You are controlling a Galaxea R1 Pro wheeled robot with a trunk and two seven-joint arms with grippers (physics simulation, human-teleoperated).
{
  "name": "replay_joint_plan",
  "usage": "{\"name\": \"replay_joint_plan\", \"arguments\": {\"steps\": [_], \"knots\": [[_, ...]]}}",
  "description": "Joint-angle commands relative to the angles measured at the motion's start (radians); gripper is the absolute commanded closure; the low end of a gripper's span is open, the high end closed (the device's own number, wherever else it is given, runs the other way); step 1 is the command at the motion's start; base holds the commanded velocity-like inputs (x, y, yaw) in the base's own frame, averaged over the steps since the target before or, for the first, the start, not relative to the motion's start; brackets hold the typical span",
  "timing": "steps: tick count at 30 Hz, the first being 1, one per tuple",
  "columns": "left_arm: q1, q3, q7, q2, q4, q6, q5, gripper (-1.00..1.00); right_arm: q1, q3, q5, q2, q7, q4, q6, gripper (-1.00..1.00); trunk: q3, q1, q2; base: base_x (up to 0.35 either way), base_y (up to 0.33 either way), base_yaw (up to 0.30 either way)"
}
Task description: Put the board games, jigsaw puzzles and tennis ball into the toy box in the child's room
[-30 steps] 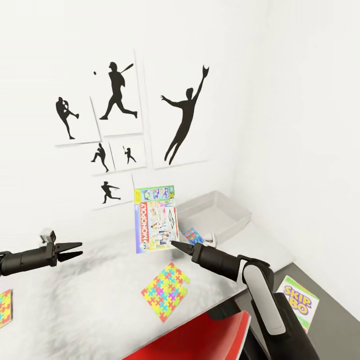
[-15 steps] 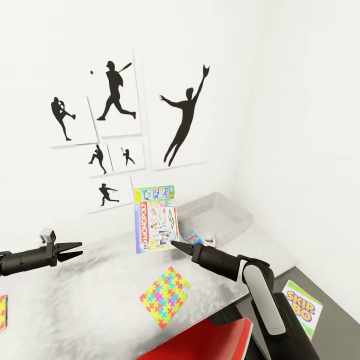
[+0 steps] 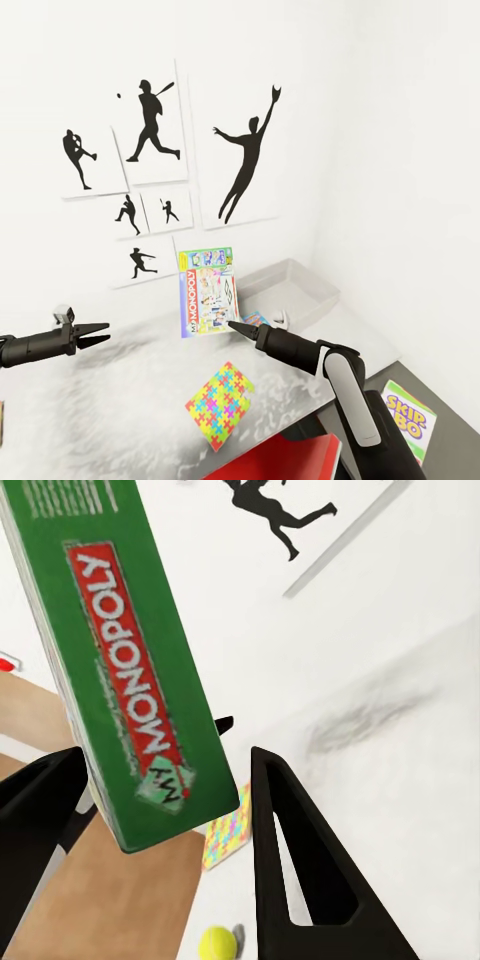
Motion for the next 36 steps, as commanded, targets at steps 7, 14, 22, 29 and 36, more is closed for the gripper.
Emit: {"name": "replay_joint_plan", "arguments": {"steps": [7,14,22,29,36], "knots": [[-0.001,-0.001,-0.004,0.0,0.0,0.011,0.0,-1.0,-0.001,-0.001,0.006,0.001,0.007,0.0,0.004,1.0,-0.002,0.001,-0.002,0.063,0.023,0.0],[-0.001,-0.001,-0.004,0.0,0.0,0.011,0.0,-1.0,-0.001,-0.001,0.006,0.001,0.007,0.0,0.004,1.0,-0.002,0.001,-0.002,0.008,0.002,0.0],[-0.001,0.0,-0.004,0.0,0.0,0.011,0.0,-1.0,-0.001,-0.001,0.005,0.001,0.007,0.0,0.004,1.0,-0.002,0.001,-0.002,0.0,0.0,0.0],[-0.001,0.0,-0.004,0.001,0.0,0.011,0.0,-1.0,-0.001,-0.001,0.006,0.001,0.007,-0.001,0.004,1.0,-0.002,0.001,-0.002,0.014,0.0,0.0],[-0.001,-0.001,-0.004,0.0,0.0,0.011,0.0,-1.0,-0.001,-0.001,0.006,0.001,0.008,-0.001,0.005,1.0,-0.002,0.001,-0.002,0.028,0.0,0.0]]}}
